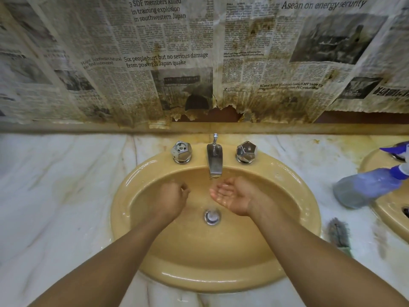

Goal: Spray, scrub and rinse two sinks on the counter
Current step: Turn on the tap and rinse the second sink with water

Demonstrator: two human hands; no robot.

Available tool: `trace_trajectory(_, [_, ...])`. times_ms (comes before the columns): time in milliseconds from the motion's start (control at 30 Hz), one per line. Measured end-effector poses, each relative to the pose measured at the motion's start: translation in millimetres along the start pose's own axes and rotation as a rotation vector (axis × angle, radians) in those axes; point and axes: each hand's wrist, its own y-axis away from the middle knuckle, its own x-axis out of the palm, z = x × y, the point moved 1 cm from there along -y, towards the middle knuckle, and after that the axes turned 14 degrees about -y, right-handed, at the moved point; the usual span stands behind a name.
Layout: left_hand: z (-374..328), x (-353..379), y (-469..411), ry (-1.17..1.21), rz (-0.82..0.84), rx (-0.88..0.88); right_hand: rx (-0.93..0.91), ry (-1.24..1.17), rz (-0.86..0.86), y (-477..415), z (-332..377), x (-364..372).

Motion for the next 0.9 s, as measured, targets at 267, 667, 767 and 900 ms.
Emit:
trace_trajectory(267, [81.3, -33.5, -6.9, -0.367, -0.224, 0.327, 0.027, -0.194, 0.084, 3.4, -5.9, 4.0])
trace_trajectory(667, [89.8, -14.3, -25.9, -0.454, -0.089, 0.357, -0.412, 0.346, 0.092, 66.0, 77.1, 78.5])
trace_trajectory(767, [87.0, -14.8, -29.8, -0.466, -0.087, 0.364, -0.445, 0.316, 0.091, 50.6, 85.0, 98.7])
trace_trajectory(900, [90.1, -16.3, -35.4, -0.446, -0.093, 0.387, -0.504, 0.263, 0.068, 28.0, 85.0, 101.3])
